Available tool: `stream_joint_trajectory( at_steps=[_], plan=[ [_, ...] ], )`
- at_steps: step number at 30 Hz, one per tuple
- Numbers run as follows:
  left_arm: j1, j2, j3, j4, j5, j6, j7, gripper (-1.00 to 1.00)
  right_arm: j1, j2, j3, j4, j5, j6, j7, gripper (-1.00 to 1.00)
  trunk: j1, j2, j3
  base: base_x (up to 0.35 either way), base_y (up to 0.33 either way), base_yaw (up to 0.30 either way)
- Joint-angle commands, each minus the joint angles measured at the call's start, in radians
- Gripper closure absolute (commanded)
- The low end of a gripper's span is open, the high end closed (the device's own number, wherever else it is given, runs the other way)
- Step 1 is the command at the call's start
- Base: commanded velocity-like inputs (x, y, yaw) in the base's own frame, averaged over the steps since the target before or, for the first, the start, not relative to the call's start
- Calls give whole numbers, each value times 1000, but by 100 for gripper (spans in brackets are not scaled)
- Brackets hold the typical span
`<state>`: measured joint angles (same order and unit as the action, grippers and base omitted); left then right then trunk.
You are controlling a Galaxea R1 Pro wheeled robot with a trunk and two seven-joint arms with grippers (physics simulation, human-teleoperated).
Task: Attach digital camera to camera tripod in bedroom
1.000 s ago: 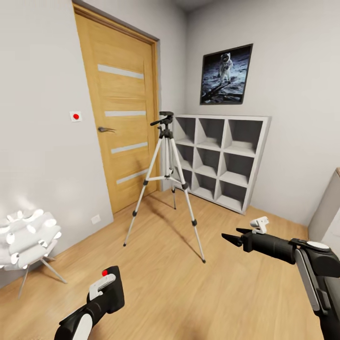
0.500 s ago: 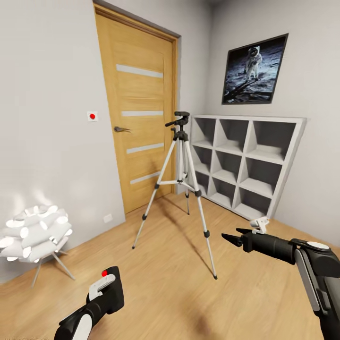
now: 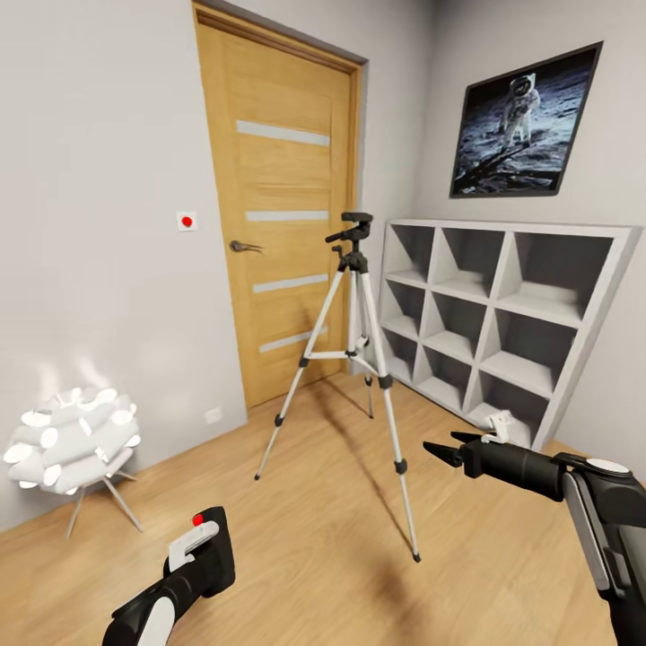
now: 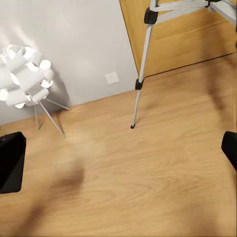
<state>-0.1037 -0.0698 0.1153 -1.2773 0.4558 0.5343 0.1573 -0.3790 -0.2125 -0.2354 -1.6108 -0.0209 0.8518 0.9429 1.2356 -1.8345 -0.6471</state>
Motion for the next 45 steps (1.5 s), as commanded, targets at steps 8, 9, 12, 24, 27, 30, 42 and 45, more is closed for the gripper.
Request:
stream_joint_trajectory(
  at_steps=[8, 9, 12, 24, 27, 30, 42, 45],
  plan=[
    [-1, -1, 2, 5, -8, 6, 7, 100, -2, -16, -61, 0, -2, -21, 1, -100, 0, -1, -1, 160, -301, 15],
    [-1, -1, 2, 5, -11, 6, 7, 100, 0, -23, -63, 0, -2, -23, 1, -100, 0, -1, -1, 159, -302, 5],
    [-1, -1, 3, 5, -20, 6, 7, 100, 5, -44, -68, 0, -2, -26, 2, -100, 0, -1, -1, 158, -302, 3],
    [13, 0, 14, 1, -26, 6, 19, 100, 15, -69, -60, 0, 3, -31, 0, -100, 0, -1, -1, 160, -302, 1],
    [41, 1, 22, -14, -22, 4, 32, 100, 19, -70, -59, 0, 10, -32, -3, -100, 0, -1, -1, 167, -302, 2],
    [82, 2, 54, -40, -20, -8, 35, 100, 25, -69, -58, 5, 48, -32, -6, -100, 0, -1, -1, 168, -302, 35],
    [265, 2, 170, -152, -14, -53, 28, 100, 35, -58, -66, 5, 267, -115, 0, -100, 0, -1, -1, 169, -302, 159],
    [279, 1, 210, -155, -7, -54, 26, 100, 35, -59, -66, 3, 273, -118, 38, -100, 0, -1, -1, 169, -302, 236]
  ],
)
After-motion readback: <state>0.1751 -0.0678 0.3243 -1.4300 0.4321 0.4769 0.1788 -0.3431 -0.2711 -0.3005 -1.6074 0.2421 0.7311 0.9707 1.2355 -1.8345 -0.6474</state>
